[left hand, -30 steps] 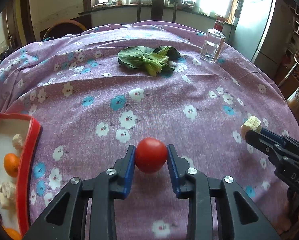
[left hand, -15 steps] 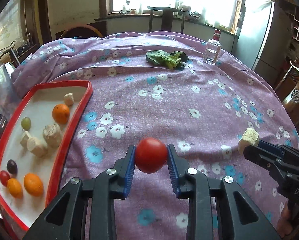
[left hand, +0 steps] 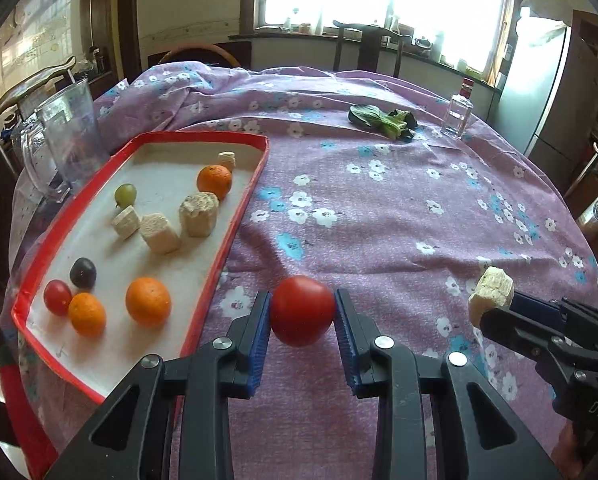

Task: Organize fruits
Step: 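Carry the tomato and the beige block over the tray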

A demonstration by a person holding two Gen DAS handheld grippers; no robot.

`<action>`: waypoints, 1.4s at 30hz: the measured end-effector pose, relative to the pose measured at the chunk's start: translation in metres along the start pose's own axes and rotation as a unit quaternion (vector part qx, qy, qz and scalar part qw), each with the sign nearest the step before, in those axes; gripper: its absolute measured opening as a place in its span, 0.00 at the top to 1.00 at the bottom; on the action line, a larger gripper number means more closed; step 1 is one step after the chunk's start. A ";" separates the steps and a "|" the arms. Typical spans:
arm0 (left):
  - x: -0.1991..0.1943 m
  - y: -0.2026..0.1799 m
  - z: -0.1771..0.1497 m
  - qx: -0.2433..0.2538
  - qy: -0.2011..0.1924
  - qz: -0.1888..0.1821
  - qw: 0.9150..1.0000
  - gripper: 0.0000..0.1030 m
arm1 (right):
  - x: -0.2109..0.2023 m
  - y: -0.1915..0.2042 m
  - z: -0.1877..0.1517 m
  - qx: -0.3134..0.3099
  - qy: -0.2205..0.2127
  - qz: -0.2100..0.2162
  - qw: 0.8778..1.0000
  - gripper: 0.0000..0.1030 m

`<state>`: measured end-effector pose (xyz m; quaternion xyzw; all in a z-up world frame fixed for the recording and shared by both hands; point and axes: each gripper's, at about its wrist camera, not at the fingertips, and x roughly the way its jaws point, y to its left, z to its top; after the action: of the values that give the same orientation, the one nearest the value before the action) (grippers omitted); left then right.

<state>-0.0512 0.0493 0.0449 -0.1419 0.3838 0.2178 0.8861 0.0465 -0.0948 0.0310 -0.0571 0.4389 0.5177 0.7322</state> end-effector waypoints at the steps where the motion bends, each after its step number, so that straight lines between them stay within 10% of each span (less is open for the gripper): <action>1: -0.002 0.003 -0.002 -0.001 0.001 0.003 1.000 0.71 | 0.002 0.004 -0.001 -0.002 0.003 0.003 1.000 0.64; 42: -0.032 0.137 -0.026 -0.108 -0.019 0.049 0.993 0.70 | 0.072 0.109 0.019 -0.081 0.040 0.050 0.995 0.64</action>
<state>-0.1545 0.1476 0.0397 -0.2139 0.3473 0.3036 0.8611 -0.0248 0.0157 0.0325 -0.1149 0.4272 0.5848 0.6800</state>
